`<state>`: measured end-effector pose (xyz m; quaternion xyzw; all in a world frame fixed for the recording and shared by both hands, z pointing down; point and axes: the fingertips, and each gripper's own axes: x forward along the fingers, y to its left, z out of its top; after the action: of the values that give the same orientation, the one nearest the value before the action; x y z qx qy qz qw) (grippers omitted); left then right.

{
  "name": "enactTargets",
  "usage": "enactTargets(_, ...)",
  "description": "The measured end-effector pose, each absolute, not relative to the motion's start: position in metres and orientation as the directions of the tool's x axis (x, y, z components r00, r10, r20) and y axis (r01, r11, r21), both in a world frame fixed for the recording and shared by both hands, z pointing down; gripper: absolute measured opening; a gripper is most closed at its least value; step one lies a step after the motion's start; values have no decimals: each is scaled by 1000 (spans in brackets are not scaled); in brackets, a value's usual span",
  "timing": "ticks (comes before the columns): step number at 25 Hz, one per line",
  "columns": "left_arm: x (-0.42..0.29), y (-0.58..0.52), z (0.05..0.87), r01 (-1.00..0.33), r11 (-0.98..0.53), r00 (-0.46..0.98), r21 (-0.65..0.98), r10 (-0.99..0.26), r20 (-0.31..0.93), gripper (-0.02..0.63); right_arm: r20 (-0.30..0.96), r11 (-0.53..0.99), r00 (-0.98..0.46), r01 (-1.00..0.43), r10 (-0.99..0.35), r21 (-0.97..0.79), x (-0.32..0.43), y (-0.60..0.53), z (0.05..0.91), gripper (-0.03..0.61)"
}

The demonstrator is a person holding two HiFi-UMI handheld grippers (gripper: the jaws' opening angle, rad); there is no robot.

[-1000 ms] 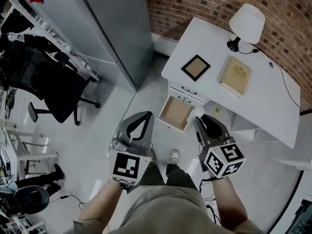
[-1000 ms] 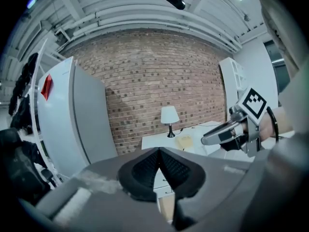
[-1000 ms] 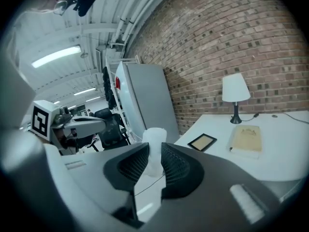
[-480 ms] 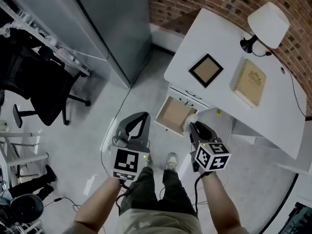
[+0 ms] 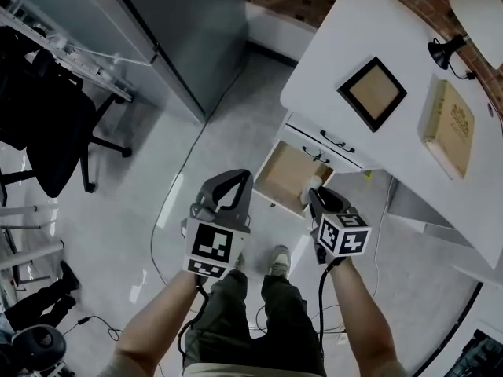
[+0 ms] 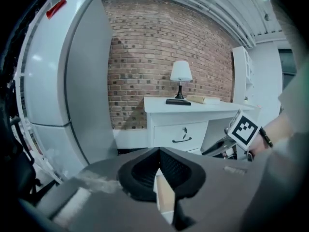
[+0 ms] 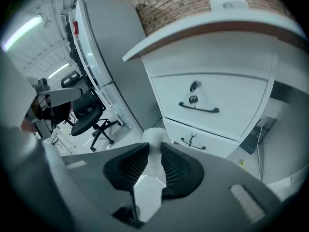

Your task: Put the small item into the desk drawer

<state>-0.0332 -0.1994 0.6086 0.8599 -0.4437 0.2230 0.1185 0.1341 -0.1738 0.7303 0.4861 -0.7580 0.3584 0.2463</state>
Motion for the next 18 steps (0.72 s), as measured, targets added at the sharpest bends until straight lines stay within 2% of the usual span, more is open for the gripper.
enactTargets(11,-15,-197,829,-816,-572,501,80,-633,589,3,757,125,-415,-903,-505,-411,150,-177,920,92)
enactTargets(18,-5,-190,938,-792,-598,527,125,-565,635,3,828,125,-355,-934,-435,-335,160,-172,1047,94)
